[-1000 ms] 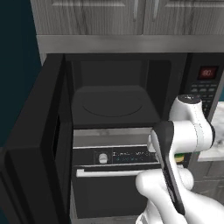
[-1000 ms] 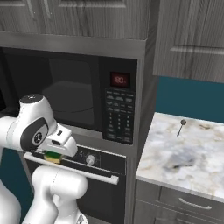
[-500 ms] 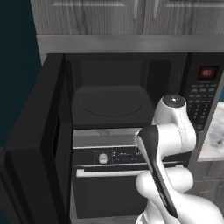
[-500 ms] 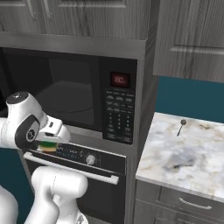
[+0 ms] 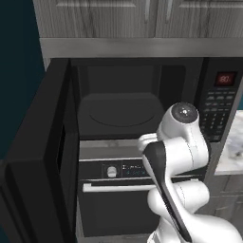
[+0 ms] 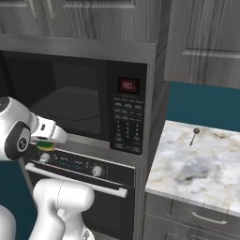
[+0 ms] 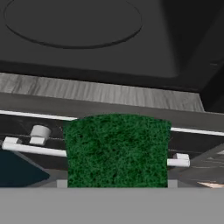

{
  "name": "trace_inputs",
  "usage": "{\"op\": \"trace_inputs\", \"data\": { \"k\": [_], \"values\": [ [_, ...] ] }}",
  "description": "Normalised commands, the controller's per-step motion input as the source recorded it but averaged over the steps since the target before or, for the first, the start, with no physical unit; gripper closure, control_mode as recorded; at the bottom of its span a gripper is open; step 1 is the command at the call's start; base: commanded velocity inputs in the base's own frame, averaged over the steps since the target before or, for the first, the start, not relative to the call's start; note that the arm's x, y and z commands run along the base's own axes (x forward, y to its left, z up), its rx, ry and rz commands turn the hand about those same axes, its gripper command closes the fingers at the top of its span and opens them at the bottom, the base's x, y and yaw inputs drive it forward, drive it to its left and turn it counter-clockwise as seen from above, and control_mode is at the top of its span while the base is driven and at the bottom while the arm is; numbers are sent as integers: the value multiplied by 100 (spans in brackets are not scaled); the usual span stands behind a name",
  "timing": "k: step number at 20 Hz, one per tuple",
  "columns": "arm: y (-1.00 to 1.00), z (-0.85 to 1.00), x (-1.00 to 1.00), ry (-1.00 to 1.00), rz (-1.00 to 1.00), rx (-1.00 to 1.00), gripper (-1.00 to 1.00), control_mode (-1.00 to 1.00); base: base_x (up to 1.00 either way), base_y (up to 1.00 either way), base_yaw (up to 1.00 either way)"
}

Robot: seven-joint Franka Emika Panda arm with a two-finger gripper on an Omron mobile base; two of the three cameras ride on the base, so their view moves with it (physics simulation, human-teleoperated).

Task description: Place the sponge inside the microwave to prepare for sanitizing.

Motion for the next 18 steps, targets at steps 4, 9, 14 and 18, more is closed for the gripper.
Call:
{"op": "trace_inputs", "data": {
  "k": [4,9,14,18],
  "values": [
    [0,37,6,-15,0,3,100,-100,0,0,0],
    [5,27,16,-10,0,12,100,-100,0,0,0],
    [4,3,45,-1,0,2,100,-100,0,0,0],
    [2,0,48,0,0,0,100,-100,0,0,0]
  ]
}}
